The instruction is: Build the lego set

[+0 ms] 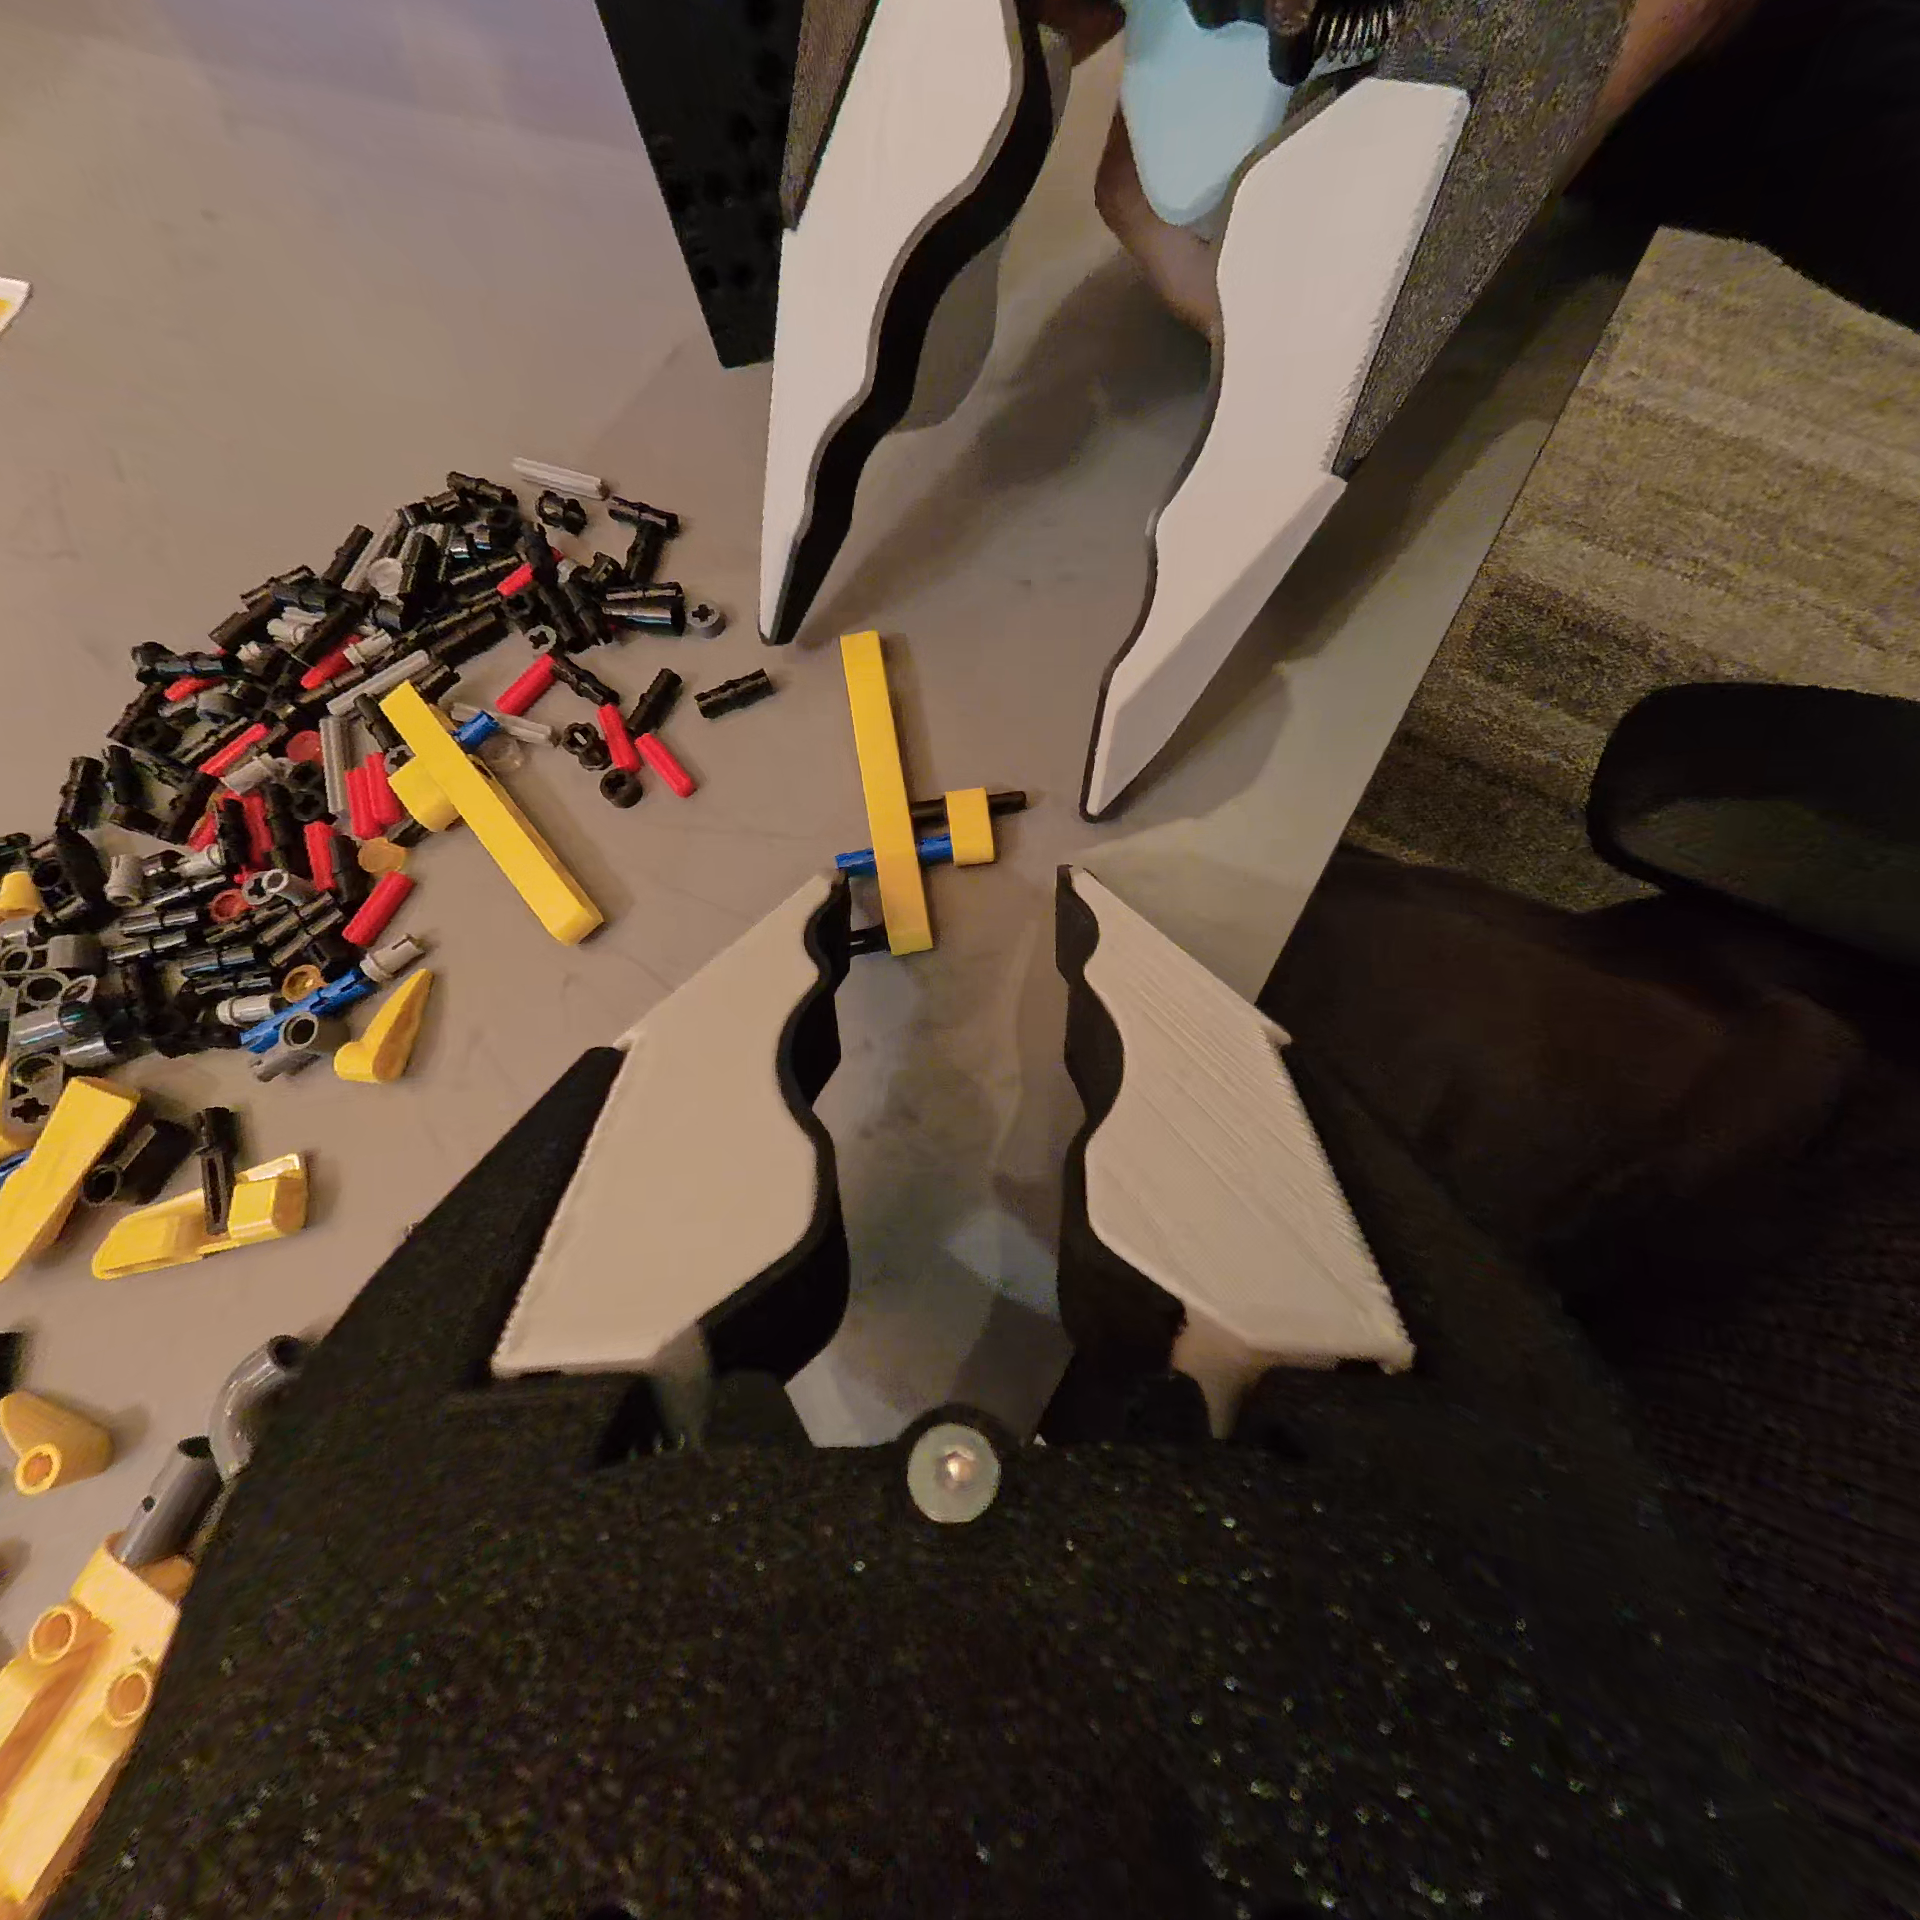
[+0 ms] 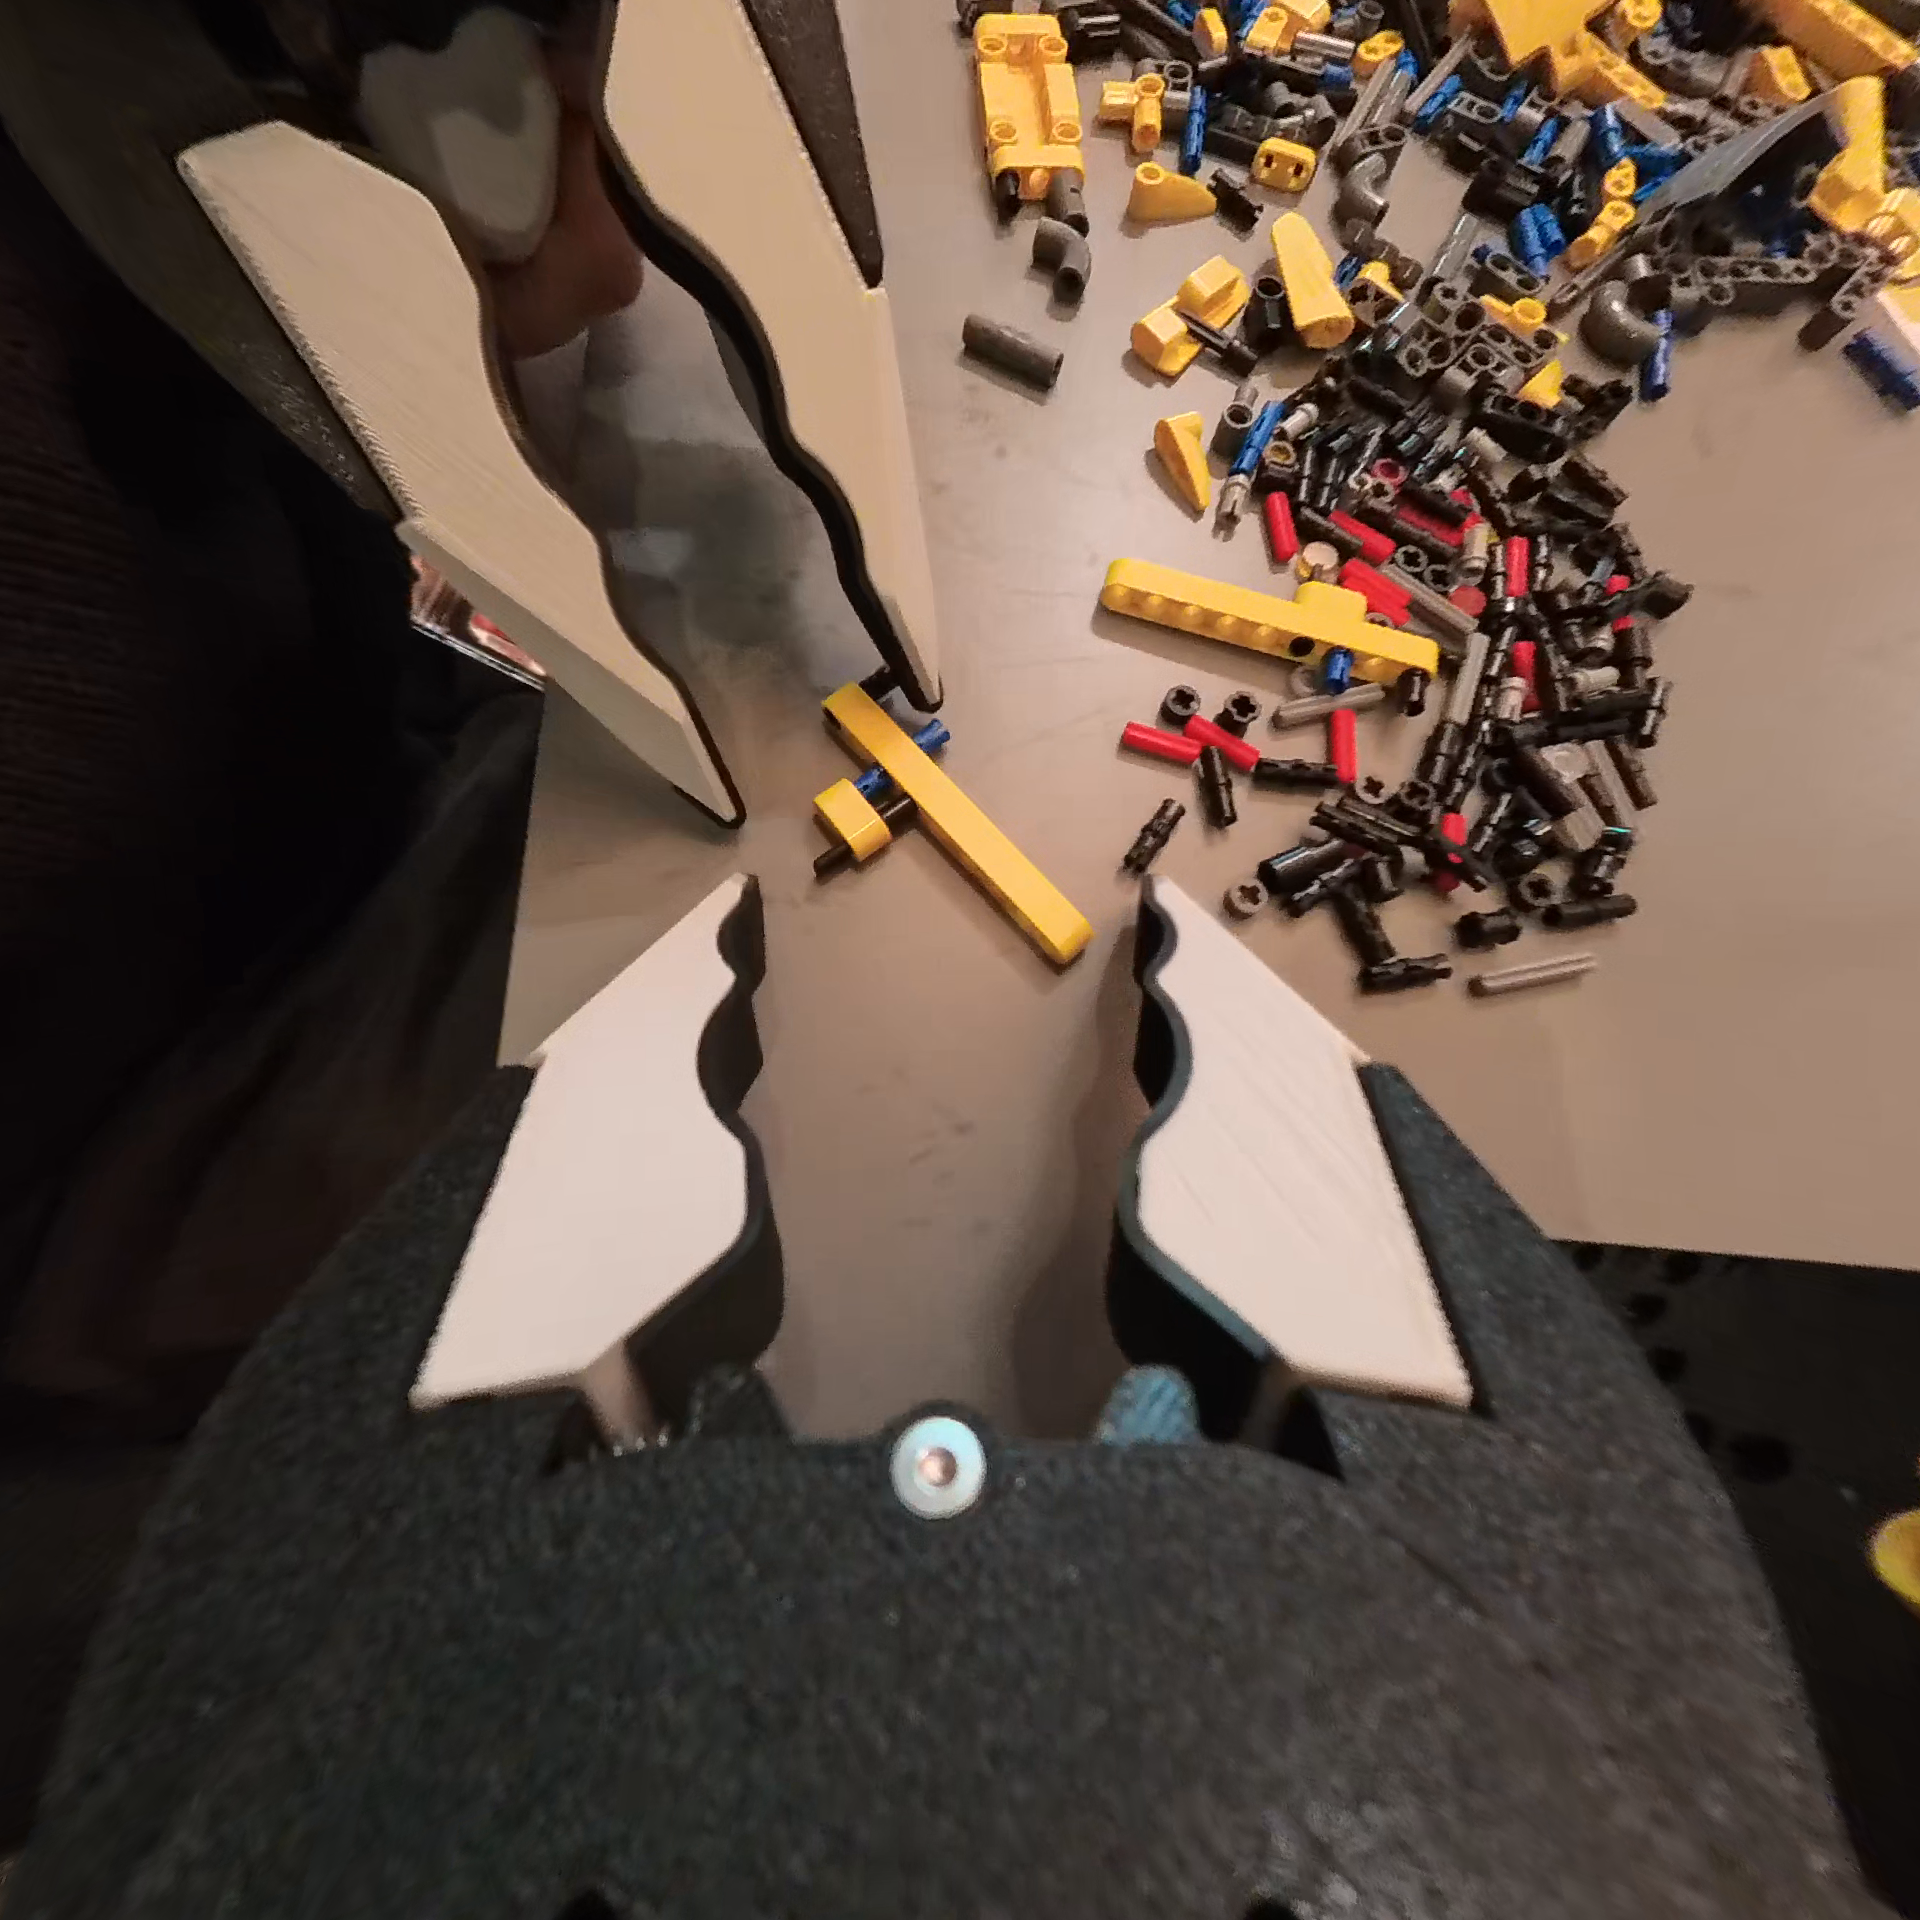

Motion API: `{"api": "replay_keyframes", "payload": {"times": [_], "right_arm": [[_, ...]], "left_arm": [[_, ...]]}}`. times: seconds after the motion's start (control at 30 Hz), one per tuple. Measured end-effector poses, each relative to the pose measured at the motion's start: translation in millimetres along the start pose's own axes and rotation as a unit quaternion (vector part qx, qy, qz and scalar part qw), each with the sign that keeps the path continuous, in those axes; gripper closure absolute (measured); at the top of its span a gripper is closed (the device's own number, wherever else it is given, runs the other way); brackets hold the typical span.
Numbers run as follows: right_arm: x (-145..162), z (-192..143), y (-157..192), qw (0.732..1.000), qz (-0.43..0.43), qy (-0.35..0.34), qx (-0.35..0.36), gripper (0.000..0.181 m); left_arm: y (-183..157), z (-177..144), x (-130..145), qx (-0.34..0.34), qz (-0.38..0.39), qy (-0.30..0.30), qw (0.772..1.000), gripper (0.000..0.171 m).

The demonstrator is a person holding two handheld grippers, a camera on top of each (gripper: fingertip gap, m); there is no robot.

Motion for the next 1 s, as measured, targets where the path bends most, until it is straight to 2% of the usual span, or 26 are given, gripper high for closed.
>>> {"api": "replay_keyframes", "payload": {"times": [0.4,0.8,1.0], "right_arm": [[-2.3,3.3,2.7,0.999,-0.007,0.020,-0.030,0.116],[-5.0,2.4,11.4,0.998,-0.032,0.039,-0.043,0.138],[-4.7,1.3,10.6,0.998,-0.036,0.042,-0.032,0.138]], "left_arm": [[0.7,3.6,-1.7,0.006,0.001,0.002,1.000,0.137],[1.2,4.8,-4.1,-0.006,0.009,0.005,1.000,0.140],[0.7,5.4,-4.6,-0.009,0.011,0.006,1.000,0.145]]}}
Point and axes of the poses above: each gripper's, where its closed fingertips meet, z out along the fingers, x out of its underside, y = z × x across the jaws, the point moved 5 cm from there along -z, back along the fingers, and after that the axes turned 10 degrees about y, right-handed, at the moved point
